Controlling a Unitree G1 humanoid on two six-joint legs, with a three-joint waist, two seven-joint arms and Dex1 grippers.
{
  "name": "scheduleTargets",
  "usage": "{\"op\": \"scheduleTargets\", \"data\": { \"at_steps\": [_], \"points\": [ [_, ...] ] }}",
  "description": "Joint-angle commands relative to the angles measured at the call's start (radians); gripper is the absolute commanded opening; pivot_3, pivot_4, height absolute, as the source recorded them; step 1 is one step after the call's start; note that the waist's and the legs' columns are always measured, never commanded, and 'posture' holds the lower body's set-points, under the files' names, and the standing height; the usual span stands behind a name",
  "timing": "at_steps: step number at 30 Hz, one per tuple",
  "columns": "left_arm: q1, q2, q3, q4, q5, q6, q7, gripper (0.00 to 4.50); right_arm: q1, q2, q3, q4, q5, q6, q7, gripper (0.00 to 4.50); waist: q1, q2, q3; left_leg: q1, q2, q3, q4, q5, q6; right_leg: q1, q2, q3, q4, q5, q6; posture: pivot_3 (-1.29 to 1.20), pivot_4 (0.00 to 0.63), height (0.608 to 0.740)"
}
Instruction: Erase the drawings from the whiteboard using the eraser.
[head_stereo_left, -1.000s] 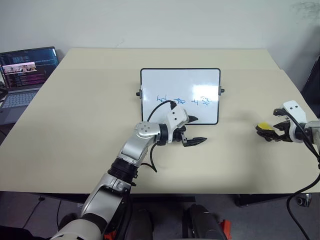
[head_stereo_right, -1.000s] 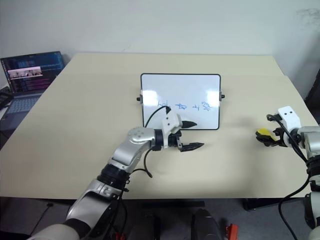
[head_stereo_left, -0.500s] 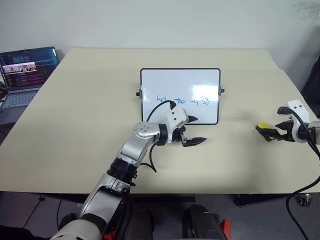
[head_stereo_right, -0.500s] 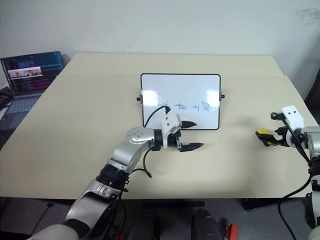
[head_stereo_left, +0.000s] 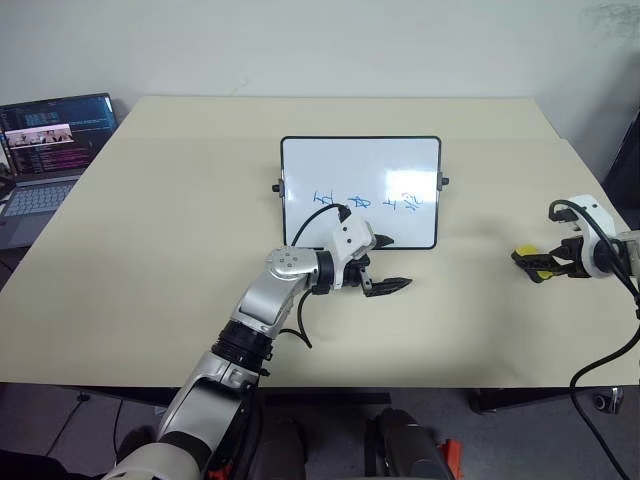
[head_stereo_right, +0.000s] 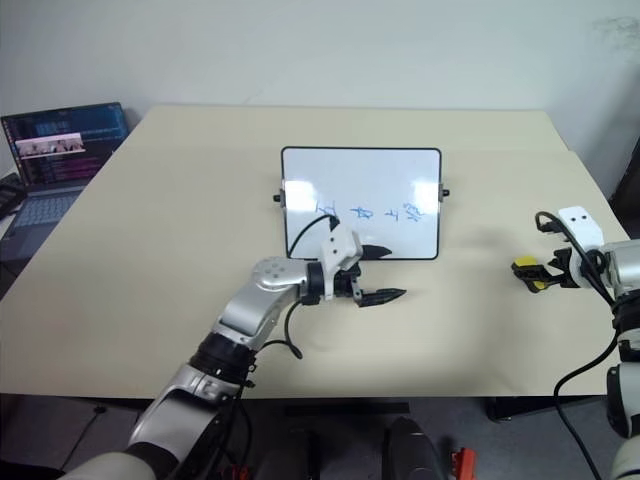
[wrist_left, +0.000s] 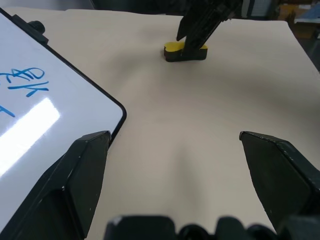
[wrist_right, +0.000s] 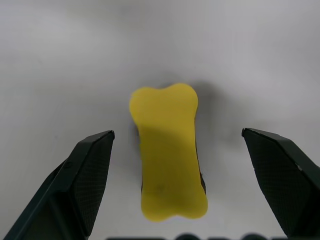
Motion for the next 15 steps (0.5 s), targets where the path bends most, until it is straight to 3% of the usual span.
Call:
{"op": "scheduleTargets", "data": {
  "at_steps": [1, 15],
  "points": [
    [0.001, 0.004, 0.015, -0.056, -0.008, 0.009, 0.006, 4.50, -0.035, -0.015, -0.001, 0.005, -0.016, -0.009, 0.012, 4.32, 0.000, 0.000, 0.000, 0.000, 0.000, 0.000, 0.000, 0.000, 0.000, 0.000, 0.000, 0.000, 0.000, 0.000, 0.000, 0.00, 0.150, 0.740],
    [0.012, 0.022, 0.022, -0.083, -0.010, 0.030, 0.013, 4.50, -0.059, 0.004, 0.014, 0.055, -0.035, -0.045, 0.042, 4.32, 0.000, 0.000, 0.000, 0.000, 0.000, 0.000, 0.000, 0.000, 0.000, 0.000, 0.000, 0.000, 0.000, 0.000, 0.000, 0.00, 0.150, 0.740]
  ]
}}
